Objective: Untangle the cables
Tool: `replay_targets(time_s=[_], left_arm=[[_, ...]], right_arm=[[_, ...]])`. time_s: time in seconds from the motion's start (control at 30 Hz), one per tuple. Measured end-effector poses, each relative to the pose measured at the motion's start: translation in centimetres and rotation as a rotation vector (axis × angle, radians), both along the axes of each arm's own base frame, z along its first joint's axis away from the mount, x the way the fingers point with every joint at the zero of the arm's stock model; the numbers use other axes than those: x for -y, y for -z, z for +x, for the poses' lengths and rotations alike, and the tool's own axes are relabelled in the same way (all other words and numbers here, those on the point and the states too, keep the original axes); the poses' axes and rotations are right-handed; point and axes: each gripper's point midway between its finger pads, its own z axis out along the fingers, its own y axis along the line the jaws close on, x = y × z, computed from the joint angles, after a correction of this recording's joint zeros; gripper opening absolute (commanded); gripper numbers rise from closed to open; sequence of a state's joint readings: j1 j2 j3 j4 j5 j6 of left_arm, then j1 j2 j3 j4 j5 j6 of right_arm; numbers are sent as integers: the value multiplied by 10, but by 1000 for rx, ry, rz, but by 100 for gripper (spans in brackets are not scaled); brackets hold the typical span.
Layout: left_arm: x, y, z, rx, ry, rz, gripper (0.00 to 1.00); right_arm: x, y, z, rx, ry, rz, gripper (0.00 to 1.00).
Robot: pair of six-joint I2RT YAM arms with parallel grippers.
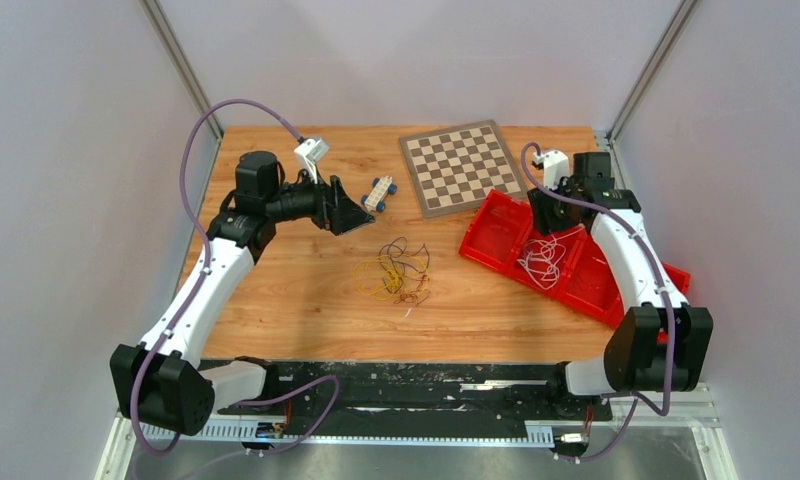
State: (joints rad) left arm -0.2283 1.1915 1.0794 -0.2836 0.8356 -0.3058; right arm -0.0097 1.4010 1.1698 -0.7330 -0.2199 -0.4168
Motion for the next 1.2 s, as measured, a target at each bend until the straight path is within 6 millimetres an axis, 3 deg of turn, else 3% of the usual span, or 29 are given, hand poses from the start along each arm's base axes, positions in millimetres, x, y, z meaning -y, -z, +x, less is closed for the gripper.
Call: replay_targets(time_s=[0.13,0.27,0.63,0.87,1.03,1.2], left_arm=[[1,-1,0,3,4,-5,100],[1,-2,-1,7,12,-9,100],[2,0,-1,3,20,-6,100],[2,4,-3,-17,27,0,100],[4,8,-4,-33,46,-4,100],[6,15,-4,-67,66,-6,100]], right_arm=[[3,-9,0,5,-36,-25,50],[12,-5,4,-22,-48,-45,52],[38,40,17,-118,-120,-171,49],[48,42,26,-81,-157,-247,50],[49,43,28,-69,-174,-259,38],[43,36,33,-42,-201,-235,38]])
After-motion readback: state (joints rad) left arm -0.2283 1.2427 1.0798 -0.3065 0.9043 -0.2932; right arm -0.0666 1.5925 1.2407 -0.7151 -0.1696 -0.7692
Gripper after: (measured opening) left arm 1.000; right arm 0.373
